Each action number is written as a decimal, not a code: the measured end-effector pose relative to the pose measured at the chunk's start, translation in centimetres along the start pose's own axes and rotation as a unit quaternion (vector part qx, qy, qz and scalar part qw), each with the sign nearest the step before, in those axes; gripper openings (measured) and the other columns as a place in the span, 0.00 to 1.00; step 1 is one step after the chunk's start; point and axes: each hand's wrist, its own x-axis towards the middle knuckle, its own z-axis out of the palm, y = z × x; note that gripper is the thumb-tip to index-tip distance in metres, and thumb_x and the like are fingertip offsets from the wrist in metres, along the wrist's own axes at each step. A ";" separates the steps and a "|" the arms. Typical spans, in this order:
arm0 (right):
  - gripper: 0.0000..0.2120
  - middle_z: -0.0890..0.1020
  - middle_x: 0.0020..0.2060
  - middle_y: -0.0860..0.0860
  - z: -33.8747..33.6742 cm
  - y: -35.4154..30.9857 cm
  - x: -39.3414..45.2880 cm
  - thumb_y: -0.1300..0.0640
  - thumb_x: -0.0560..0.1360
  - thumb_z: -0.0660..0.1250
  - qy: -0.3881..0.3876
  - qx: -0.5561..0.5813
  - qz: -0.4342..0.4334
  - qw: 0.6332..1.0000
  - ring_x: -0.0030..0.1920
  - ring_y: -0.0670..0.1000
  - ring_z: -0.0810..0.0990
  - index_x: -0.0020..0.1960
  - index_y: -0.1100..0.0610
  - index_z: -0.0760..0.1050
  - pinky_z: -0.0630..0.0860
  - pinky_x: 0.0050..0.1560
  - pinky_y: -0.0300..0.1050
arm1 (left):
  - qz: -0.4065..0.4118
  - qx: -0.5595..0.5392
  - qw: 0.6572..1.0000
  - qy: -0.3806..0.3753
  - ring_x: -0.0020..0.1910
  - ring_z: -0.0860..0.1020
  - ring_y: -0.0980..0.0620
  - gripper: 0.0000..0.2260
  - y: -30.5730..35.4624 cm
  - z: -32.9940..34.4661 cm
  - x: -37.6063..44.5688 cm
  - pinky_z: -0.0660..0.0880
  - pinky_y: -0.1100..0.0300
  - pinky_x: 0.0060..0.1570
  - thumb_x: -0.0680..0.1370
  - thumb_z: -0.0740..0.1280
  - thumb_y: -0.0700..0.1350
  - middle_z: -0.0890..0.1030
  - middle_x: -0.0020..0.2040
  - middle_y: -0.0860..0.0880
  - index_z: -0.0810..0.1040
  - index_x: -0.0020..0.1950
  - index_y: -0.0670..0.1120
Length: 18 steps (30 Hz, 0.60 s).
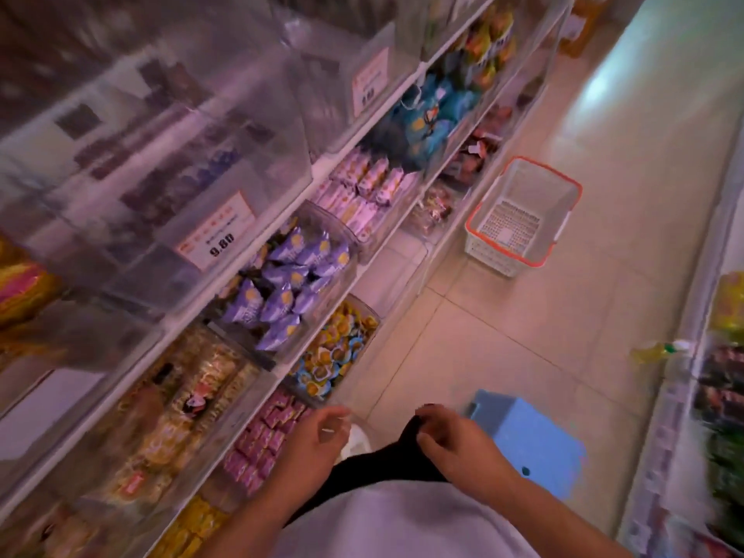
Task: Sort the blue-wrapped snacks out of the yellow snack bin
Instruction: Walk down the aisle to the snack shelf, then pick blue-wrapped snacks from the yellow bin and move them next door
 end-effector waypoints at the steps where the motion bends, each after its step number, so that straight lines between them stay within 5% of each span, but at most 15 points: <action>1: 0.16 0.83 0.44 0.42 -0.6 -0.7 1.2 0.54 0.78 0.66 -0.020 -0.017 -0.016 1.000 0.43 0.35 0.79 0.65 0.52 0.75 0.70 0.44 0.26 | -0.002 0.008 1.000 0.006 0.50 0.82 0.57 0.09 0.1 -0.2 0.6 0.77 0.61 0.52 0.78 0.70 0.40 0.84 0.49 0.52 0.81 0.52 0.54; 6: 0.19 0.83 0.50 0.45 -4.6 -2.8 8.3 0.52 0.78 0.64 -0.113 -0.139 -0.085 0.980 0.46 0.45 0.82 0.69 0.50 0.71 0.77 0.52 0.40 | -0.027 0.044 0.998 0.039 0.48 0.80 0.64 0.11 0.8 0.0 3.2 0.77 0.62 0.54 0.78 0.70 0.44 0.82 0.51 0.55 0.76 0.53 0.60; 9: 0.18 0.81 0.57 0.46 -6.2 -3.6 13.6 0.51 0.79 0.63 -0.155 -0.212 -0.137 0.955 0.51 0.46 0.81 0.68 0.50 0.72 0.76 0.55 0.41 | -0.062 0.070 0.993 0.074 0.47 0.79 0.67 0.12 1.3 0.6 4.9 0.72 0.73 0.48 0.77 0.69 0.48 0.81 0.53 0.59 0.73 0.55 0.63; 12: 0.20 0.81 0.57 0.48 -7.1 -3.6 19.2 0.51 0.79 0.64 -0.214 -0.263 -0.187 0.922 0.54 0.47 0.81 0.71 0.48 0.70 0.74 0.57 0.37 | -0.096 0.078 0.982 0.141 0.49 0.79 0.62 0.15 1.2 2.5 7.3 0.74 0.66 0.52 0.77 0.70 0.49 0.80 0.54 0.59 0.76 0.63 0.55; 15: 0.22 0.79 0.62 0.50 -7.6 -2.8 25.6 0.50 0.80 0.63 -0.297 -0.336 -0.246 0.859 0.59 0.48 0.79 0.74 0.49 0.67 0.73 0.60 0.39 | -0.120 0.116 0.967 0.193 0.53 0.78 0.59 0.19 0.9 5.6 10.6 0.70 0.69 0.51 0.77 0.69 0.51 0.79 0.59 0.57 0.74 0.67 0.53; 18: 0.26 0.69 0.72 0.54 -6.5 -1.5 30.1 0.52 0.81 0.61 -0.370 -0.407 -0.309 0.776 0.70 0.55 0.70 0.77 0.52 0.62 0.70 0.67 0.47 | -0.124 0.176 0.957 0.195 0.61 0.77 0.52 0.22 -0.3 8.0 13.6 0.73 0.62 0.58 0.77 0.68 0.54 0.77 0.66 0.52 0.71 0.71 0.54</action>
